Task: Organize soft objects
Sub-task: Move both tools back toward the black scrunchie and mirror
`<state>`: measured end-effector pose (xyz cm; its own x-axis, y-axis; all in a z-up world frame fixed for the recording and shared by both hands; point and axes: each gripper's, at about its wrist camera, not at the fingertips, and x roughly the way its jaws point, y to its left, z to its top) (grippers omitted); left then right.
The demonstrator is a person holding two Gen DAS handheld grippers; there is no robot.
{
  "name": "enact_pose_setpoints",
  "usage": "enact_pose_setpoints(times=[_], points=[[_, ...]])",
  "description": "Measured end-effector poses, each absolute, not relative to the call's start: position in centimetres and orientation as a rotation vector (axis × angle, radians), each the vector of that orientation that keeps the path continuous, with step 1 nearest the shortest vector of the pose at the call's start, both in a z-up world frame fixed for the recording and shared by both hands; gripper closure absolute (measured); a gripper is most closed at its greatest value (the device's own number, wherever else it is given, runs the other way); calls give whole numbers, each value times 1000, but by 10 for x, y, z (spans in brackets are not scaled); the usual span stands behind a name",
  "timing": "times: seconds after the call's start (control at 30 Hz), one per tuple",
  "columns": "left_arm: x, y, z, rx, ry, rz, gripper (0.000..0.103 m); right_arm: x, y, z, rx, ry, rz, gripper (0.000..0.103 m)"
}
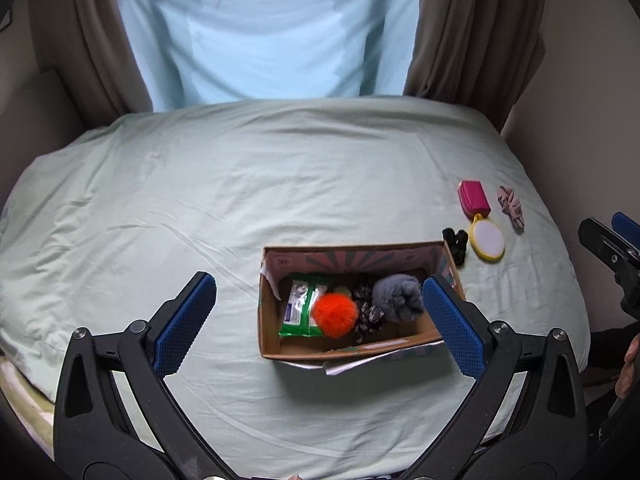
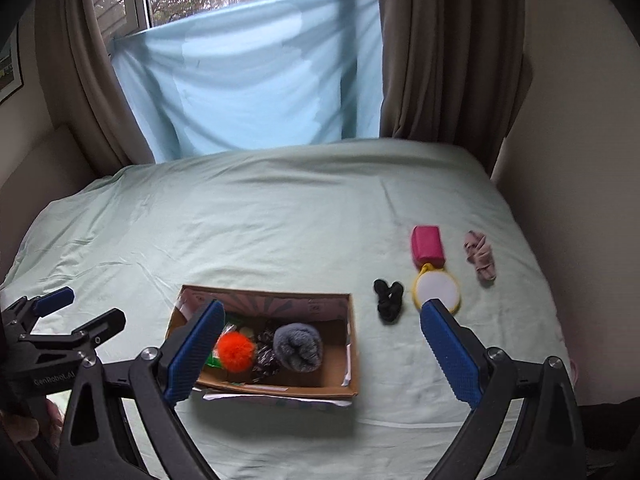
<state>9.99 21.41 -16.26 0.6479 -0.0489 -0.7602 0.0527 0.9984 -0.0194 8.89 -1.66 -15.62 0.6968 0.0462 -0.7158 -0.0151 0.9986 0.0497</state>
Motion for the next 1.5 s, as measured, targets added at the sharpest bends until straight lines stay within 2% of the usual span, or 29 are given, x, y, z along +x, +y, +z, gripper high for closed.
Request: enact_pose_setpoints(times=[0.2,0.33,0.7,1.07,1.33,1.5], points=[[75,183,-117,-4,726,-27,0,53,-52,-109,9,605,-41,5],[63,151,-102,-9,689,-12,0,42,-76,-94,-7,554,-39,5],[73,34,-117,-31,695,-25,0,47,-167,-101,-16,547,10,5],[131,-65,-188,-55,776,-11,0,100,-245,-155,-87,614,173,5],[204,-106,-279,-44,870,-40,1,162,-269,-241,-138,690,279,5],[245,-126,-349,2,978,-54,6,193,-276,-303,-151,748,323,5]])
